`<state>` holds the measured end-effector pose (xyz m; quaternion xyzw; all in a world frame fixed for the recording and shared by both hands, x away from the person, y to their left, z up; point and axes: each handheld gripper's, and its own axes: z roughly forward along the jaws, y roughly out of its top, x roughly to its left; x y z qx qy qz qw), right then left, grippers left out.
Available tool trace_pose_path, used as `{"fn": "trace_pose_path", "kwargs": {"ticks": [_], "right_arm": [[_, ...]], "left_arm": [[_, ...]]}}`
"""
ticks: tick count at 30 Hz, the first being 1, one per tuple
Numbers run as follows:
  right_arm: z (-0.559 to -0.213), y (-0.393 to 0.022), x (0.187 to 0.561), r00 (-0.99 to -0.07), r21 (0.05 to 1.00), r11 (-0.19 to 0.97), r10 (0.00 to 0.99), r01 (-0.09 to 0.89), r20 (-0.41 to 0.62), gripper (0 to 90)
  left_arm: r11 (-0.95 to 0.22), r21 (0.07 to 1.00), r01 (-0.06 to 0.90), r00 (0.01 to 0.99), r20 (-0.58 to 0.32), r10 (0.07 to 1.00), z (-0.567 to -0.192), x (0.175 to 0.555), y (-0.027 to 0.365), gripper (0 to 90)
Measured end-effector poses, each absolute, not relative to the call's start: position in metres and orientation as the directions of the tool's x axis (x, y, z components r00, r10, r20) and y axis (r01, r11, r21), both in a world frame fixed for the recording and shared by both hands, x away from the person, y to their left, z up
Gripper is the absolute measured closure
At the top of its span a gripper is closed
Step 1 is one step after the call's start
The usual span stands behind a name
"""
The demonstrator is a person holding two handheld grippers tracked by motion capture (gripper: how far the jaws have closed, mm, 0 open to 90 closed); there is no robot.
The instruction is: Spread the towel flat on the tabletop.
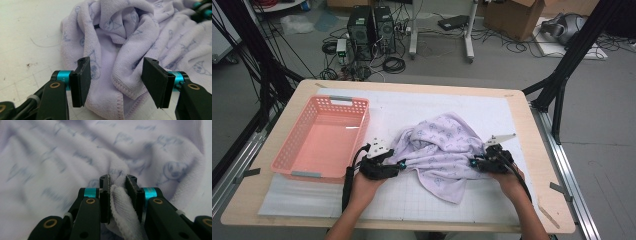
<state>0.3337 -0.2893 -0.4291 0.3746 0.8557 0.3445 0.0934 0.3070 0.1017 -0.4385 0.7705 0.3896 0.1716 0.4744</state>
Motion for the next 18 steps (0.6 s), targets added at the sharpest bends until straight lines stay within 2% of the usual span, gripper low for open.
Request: {"fn": "trace_pose_path", "kwargs": {"ticks": [8,12,14,18], "right_arm": [[-0.429,-0.317,0.272,-0.761,0.648,0.513,0.628,0.563,0.165,75.7],[-0.426,-0.324,0.247,-0.808,0.616,0.564,0.547,0.549,0.219,74.8],[-0.421,-0.323,0.242,-0.825,0.616,0.578,0.515,0.535,0.232,70.8],[-0.403,-0.318,0.255,-0.816,0.708,0.493,0.54,0.505,0.207,52.0]], "left_arm": [[-0.242,0.868,0.433,0.639,-0.107,0.761,-0.439,0.308,0.102,40.9],[-0.243,0.867,0.436,0.638,-0.107,0.763,-0.44,0.309,0.101,40.9],[-0.244,0.867,0.435,0.64,-0.107,0.761,-0.44,0.309,0.1,40.9],[-0.25,0.867,0.43,0.645,-0.102,0.757,-0.44,0.309,0.098,40.9]]}}
